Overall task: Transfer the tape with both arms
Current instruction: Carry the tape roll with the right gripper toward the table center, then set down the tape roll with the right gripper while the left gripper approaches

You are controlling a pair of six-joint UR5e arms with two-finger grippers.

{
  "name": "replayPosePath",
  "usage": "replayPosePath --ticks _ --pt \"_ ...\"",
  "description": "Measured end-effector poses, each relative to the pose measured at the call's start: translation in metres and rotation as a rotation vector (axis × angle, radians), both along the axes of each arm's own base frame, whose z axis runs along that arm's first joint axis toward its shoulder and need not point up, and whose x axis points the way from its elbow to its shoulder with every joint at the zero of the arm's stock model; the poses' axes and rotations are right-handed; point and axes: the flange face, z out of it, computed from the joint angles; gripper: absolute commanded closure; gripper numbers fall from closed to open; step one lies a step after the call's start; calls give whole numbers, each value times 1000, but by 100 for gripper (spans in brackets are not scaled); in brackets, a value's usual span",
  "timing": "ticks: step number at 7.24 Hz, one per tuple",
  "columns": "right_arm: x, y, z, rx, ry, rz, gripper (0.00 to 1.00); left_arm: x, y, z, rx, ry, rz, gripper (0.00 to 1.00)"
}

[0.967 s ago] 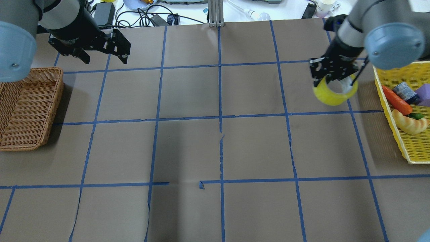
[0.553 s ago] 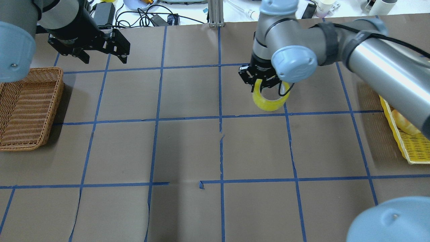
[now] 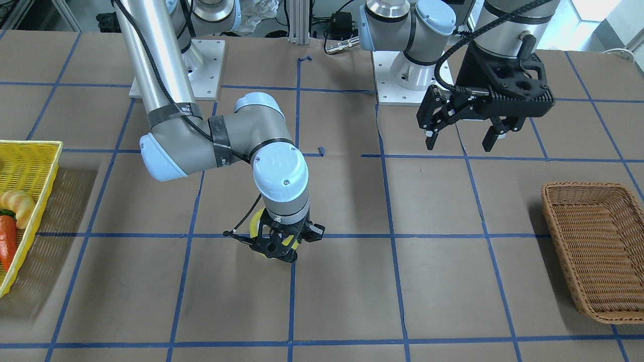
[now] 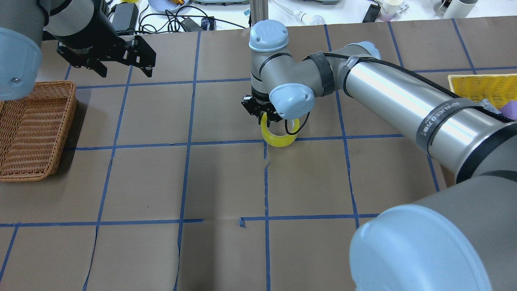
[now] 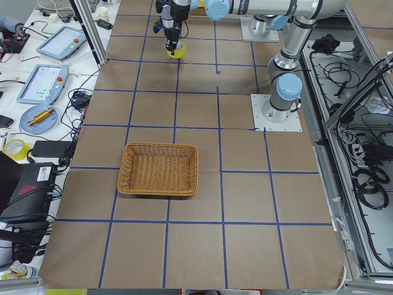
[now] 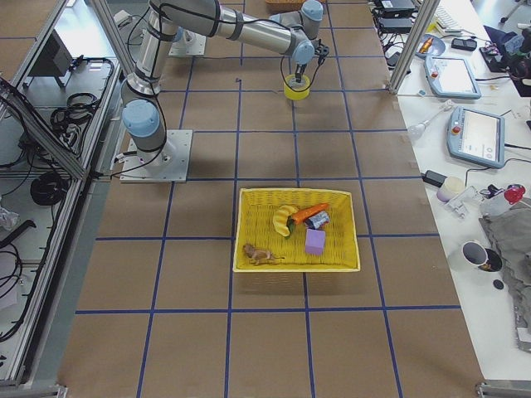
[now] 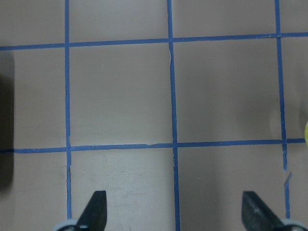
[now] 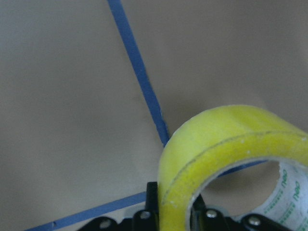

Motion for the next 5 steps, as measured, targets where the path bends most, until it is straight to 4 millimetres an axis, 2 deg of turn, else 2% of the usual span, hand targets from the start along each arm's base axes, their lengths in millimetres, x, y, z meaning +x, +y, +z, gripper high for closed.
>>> replayPosePath --ticks 1,2,3,4,5 --pt "10 2 -4 9 -20 -10 100 0 0 1 -1 0 1 0" --pt "19 4 -9 23 -35 -20 16 1 0 1 -1 0 2 0" --pt "24 6 -16 34 -37 -18 0 1 0 0 0 0 2 0" --pt "26 7 -16 31 -36 -13 0 0 1 0 2 4 2 0" --pt "26 6 -7 17 -38 -11 0 -1 2 0 5 9 1 0"
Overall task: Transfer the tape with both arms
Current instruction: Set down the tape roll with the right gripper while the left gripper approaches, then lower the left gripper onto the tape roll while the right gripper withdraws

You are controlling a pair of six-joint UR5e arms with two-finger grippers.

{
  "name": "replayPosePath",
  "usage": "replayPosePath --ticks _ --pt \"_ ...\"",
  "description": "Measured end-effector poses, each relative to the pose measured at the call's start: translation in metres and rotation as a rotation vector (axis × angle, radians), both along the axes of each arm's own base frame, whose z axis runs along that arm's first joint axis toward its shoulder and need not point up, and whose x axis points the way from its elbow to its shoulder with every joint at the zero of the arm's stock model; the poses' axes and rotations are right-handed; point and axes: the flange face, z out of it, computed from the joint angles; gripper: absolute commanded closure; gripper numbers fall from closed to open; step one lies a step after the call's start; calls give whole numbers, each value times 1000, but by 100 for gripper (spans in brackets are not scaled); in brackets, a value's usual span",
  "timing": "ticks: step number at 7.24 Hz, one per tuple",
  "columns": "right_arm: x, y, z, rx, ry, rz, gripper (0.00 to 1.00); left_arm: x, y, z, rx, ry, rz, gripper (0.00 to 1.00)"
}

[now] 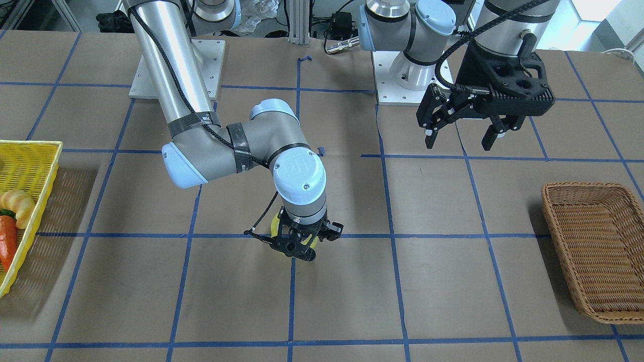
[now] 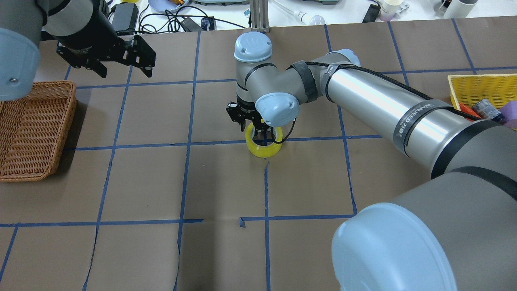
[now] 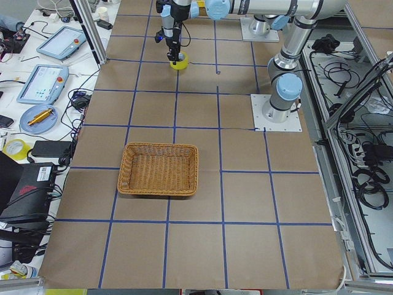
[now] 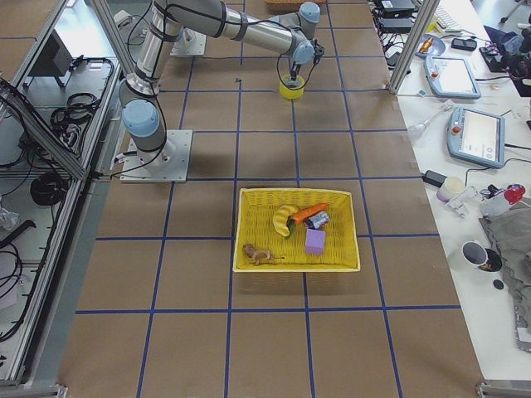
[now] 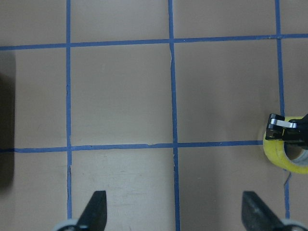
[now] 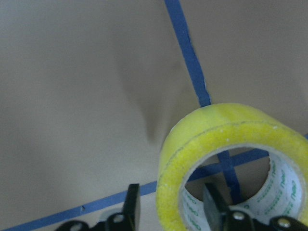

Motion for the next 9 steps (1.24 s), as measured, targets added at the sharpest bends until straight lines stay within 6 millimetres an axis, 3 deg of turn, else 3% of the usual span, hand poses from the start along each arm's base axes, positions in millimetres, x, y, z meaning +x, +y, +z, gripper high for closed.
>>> replayPosePath --ticks 1,2,3,5,7,8,9 --pt "-4 -3 18 -26 10 4 0 -1 1 0 2 2 -1 0" --pt "-22 -8 47 -46 34 16 0 -1 2 -1 6 3 -2 0" --pt "-59 -14 84 -46 50 38 0 -2 0 -5 13 4 -3 0" --pt "-162 -19 160 -52 55 112 0 -11 -11 -22 41 9 -3 0" --pt "-259 -4 217 -93 63 203 0 -53 -20 -60 103 21 21 0" --pt "-287 9 235 -114 93 242 0 -84 -24 -89 128 27 30 0" --pt "-301 19 246 -123 125 260 0 -117 -26 -123 136 41 32 0"
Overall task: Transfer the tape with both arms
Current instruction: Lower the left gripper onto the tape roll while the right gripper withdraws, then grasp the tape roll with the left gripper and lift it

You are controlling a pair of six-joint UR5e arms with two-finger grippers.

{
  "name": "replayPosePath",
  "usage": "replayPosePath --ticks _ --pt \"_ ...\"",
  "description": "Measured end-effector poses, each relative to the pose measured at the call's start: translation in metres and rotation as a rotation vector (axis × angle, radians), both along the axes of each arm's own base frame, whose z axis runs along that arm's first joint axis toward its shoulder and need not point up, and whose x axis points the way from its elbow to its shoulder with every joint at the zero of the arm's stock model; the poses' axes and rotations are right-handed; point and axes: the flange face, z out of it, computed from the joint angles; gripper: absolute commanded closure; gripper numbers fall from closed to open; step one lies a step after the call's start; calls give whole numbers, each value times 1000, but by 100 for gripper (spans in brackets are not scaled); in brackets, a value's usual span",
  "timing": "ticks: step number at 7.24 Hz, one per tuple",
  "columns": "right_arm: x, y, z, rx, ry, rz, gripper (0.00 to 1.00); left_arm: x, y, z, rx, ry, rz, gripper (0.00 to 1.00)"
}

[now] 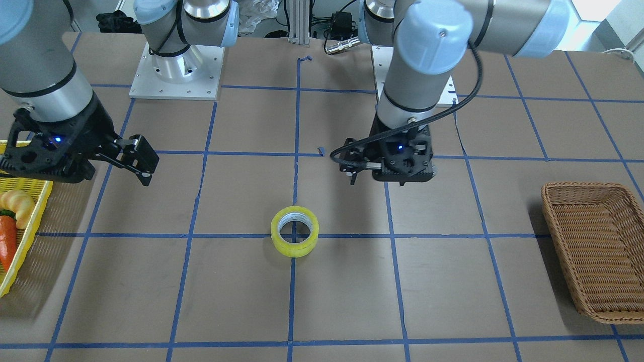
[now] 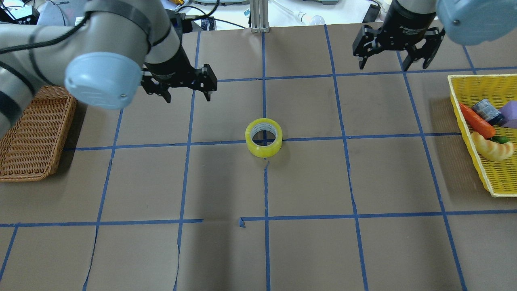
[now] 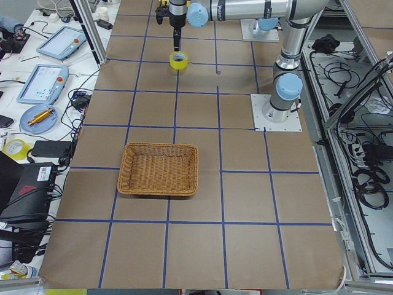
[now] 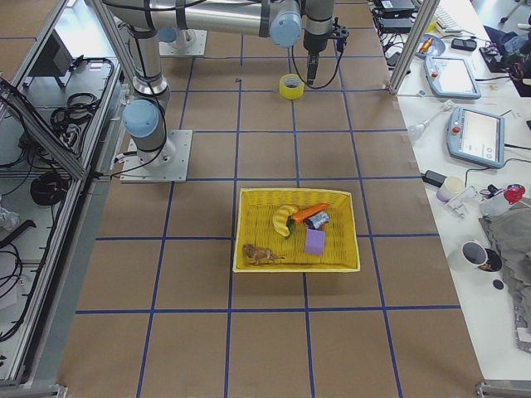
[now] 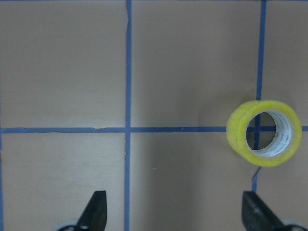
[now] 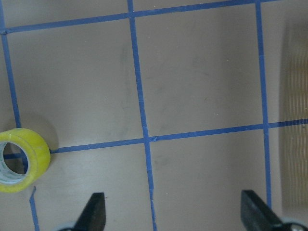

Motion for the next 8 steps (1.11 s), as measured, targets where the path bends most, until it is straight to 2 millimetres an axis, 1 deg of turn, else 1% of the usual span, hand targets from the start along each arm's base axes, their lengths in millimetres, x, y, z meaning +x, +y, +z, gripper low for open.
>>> replayPosePath --ticks 1,2,3,4,5,6,7,8 --pt "-4 6 4 -4 12 10 0 -31 -1 -36 -5 18 -4 0" --pt "-5 9 5 -5 15 15 0 -56 -3 -70 -7 35 -14 0" --pt "-5 10 5 -5 16 17 0 -73 -4 -103 11 47 -22 0" --pt "-6 11 5 -5 19 18 0 -83 -9 -132 24 51 -25 0" --pt "-7 11 5 -6 24 19 0 -88 -15 -153 16 56 -25 0" --pt "-8 10 5 -5 23 21 0 -90 -19 -167 11 58 -26 2" --pt "-7 11 5 -6 21 22 0 -91 -20 -178 16 54 -31 32" --pt "-5 12 7 -5 22 24 0 -91 -20 -188 26 48 -34 64"
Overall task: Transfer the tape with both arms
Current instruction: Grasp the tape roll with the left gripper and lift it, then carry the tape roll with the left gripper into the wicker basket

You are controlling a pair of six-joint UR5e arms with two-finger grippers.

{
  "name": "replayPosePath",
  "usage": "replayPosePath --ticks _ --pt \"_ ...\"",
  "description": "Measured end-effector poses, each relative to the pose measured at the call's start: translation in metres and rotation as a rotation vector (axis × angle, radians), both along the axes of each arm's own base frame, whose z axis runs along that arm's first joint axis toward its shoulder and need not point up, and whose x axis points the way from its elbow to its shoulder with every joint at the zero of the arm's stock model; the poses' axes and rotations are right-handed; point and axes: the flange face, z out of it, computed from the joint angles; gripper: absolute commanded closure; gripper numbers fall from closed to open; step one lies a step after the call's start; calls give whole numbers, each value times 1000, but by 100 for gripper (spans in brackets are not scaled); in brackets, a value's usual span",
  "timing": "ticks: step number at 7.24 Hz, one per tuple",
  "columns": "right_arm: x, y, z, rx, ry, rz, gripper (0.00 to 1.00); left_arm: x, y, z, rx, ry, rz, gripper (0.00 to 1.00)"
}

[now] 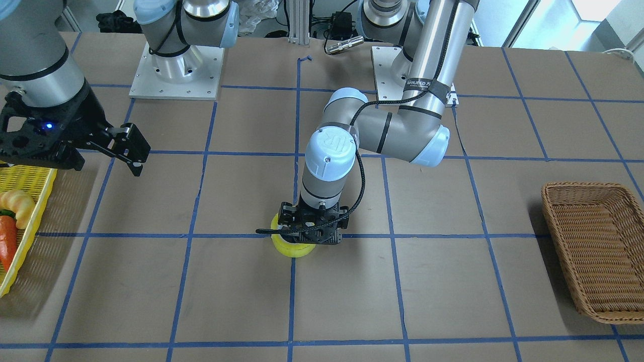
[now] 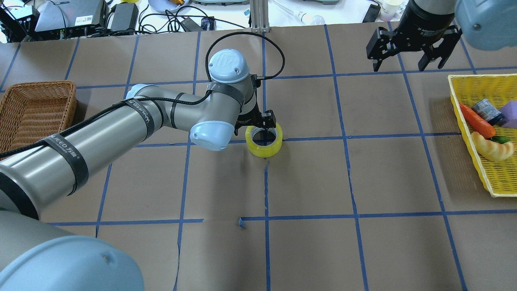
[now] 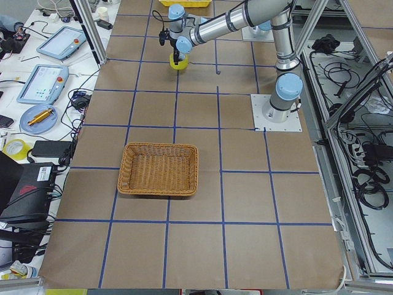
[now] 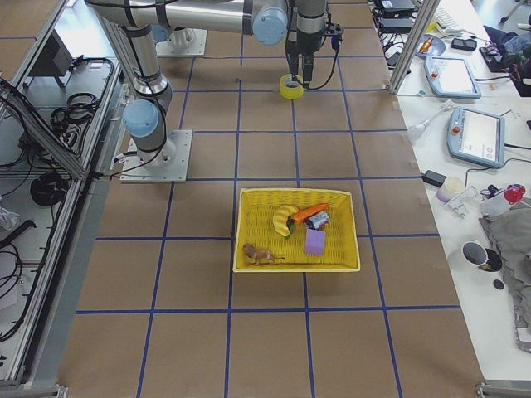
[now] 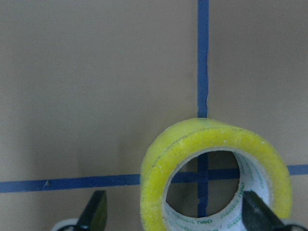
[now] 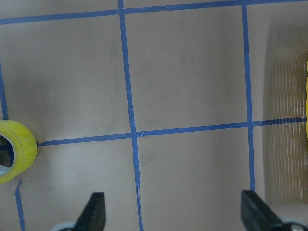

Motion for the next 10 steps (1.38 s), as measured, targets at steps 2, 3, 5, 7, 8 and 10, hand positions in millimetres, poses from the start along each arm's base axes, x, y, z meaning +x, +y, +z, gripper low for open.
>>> replayPosePath --ticks 2,3,5,7,8,10 --pt "18 17 10 25 3 22 0 0 0 -14 19 -9 7 95" --pt "34 24 11 33 5 51 0 1 0 -10 12 -9 7 100" --pt "49 28 9 41 10 78 0 7 -1 8 -13 -7 7 100" --pt "51 36 9 63 5 86 0 46 -23 37 -33 5 54 100" --pt "49 41 10 89 2 101 0 94 -44 65 -33 15 67 100" --pt "47 45 11 110 4 145 0 229 -81 122 -1 12 53 100"
